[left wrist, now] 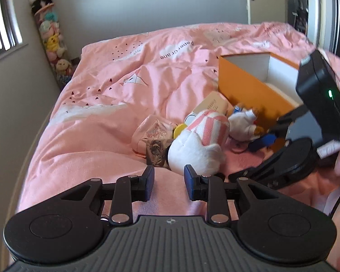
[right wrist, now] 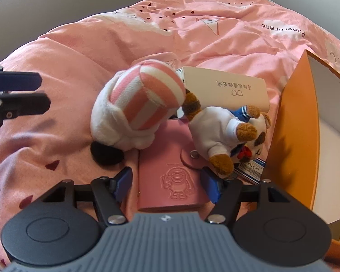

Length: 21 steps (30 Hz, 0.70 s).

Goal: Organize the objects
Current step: 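Move both tools toward the plush toys and items beside the shoebox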

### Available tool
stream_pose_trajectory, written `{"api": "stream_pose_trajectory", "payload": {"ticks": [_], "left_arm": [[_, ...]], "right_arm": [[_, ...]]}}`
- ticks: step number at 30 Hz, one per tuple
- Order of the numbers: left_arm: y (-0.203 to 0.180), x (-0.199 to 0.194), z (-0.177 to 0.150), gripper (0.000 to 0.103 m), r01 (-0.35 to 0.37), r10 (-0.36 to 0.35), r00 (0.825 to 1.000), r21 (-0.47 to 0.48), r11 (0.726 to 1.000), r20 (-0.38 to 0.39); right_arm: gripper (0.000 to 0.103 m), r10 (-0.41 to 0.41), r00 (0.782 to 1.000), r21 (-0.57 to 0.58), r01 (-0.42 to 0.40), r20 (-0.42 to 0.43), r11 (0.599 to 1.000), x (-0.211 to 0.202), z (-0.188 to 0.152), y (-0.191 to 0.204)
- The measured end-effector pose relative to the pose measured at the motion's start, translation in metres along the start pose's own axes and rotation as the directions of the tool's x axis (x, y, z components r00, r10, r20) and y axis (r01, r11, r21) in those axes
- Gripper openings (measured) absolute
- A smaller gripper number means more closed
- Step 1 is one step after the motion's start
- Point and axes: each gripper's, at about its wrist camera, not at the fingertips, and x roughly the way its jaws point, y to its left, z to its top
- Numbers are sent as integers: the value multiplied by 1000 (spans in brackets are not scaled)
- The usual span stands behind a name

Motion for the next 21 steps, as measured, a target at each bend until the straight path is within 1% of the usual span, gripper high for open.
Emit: {"api": "stream_pose_trajectory", "payload": {"ticks": [2,5,6,8,9,10,11,12,13,14,17,19,21], "left_arm": [[-3,8,-3,34,-17,18,999,31,999,-42],[-5,12,-5,35,-70,74,996,73,995,-49],[-4,10,-4,36,-110,113,993,81,991,-29],[1,3,1,37,-209,207,978,86,974,29],[6,1,5,37,-245,241,969,92,965,57],[9,-1,9,39,-250,244,967,90,964,69],[14,-2,13,42,-239,234,970,76,968,70],[20,-2,18,48,-209,206,977,53,976,59],[24,-1,22,51,-180,178,983,36,983,48],[27,0,25,51,-157,156,987,31,987,42],[28,9,35,55,-108,106,994,87,990,30],[29,21,39,55,-77,77,997,138,987,6],[31,33,43,55,-32,37,999,190,981,-20]], "right_arm": [[68,5,1000,14,-5,3,1000,-2,0,-2],[68,11,1000,28,-11,4,1000,-3,0,-4],[68,7,1000,30,-8,4,1000,-2,0,-4],[68,0,1000,33,0,6,999,-3,1,-4],[68,-3,1000,32,3,8,999,-3,2,-4],[68,-3,1000,31,2,12,1000,-5,2,-3],[68,-1,1000,30,0,16,1000,-7,3,-3],[68,2,1000,29,-3,19,1000,-8,4,-3],[68,5,1000,28,-5,20,1000,-8,6,-3],[68,6,1000,27,-6,17,1000,-10,7,-3],[66,3,1000,38,-3,-2,999,-4,11,-5],[65,-10,1000,54,10,-8,998,-2,15,-8],[56,-22,1000,69,22,-3,997,-1,19,-12]]}}
